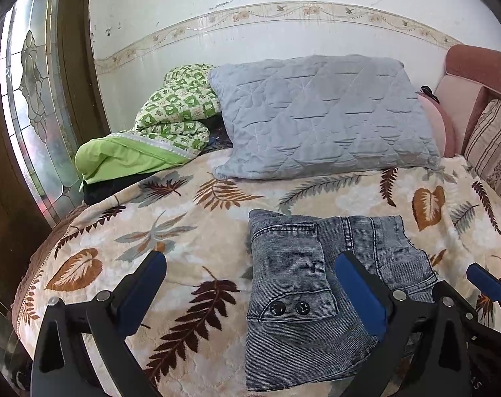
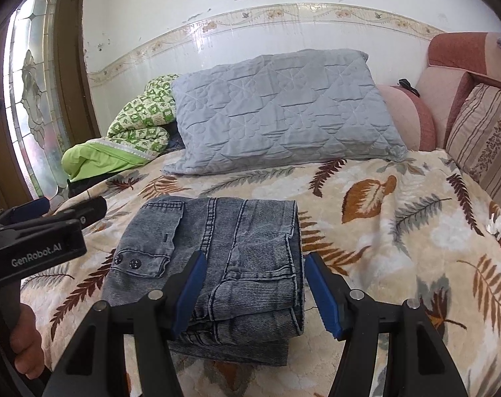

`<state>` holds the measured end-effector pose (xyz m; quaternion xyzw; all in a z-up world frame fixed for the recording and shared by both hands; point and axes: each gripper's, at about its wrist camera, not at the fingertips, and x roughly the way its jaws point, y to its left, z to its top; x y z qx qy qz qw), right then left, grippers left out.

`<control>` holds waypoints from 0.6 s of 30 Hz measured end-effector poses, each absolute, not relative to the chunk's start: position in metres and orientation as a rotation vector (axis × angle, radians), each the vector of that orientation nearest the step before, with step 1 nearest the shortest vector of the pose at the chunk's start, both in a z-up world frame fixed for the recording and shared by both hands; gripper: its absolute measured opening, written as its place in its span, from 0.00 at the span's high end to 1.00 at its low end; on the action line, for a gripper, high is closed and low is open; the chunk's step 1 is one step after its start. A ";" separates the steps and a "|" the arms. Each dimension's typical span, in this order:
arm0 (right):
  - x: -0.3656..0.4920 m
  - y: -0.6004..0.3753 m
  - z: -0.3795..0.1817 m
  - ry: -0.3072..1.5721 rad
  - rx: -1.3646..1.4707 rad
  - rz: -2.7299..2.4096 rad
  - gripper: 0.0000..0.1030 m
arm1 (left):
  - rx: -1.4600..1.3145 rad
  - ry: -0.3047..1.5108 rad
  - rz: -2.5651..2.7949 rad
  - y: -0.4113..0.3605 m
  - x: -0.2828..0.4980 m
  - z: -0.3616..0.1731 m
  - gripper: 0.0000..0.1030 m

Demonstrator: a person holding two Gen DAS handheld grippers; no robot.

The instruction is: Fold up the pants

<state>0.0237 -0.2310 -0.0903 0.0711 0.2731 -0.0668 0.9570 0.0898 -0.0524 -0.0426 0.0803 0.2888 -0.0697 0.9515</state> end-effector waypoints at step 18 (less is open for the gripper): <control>0.027 -0.230 -0.093 0.572 0.148 -0.130 0.37 | 0.152 0.598 -0.156 -0.052 0.091 -0.044 0.01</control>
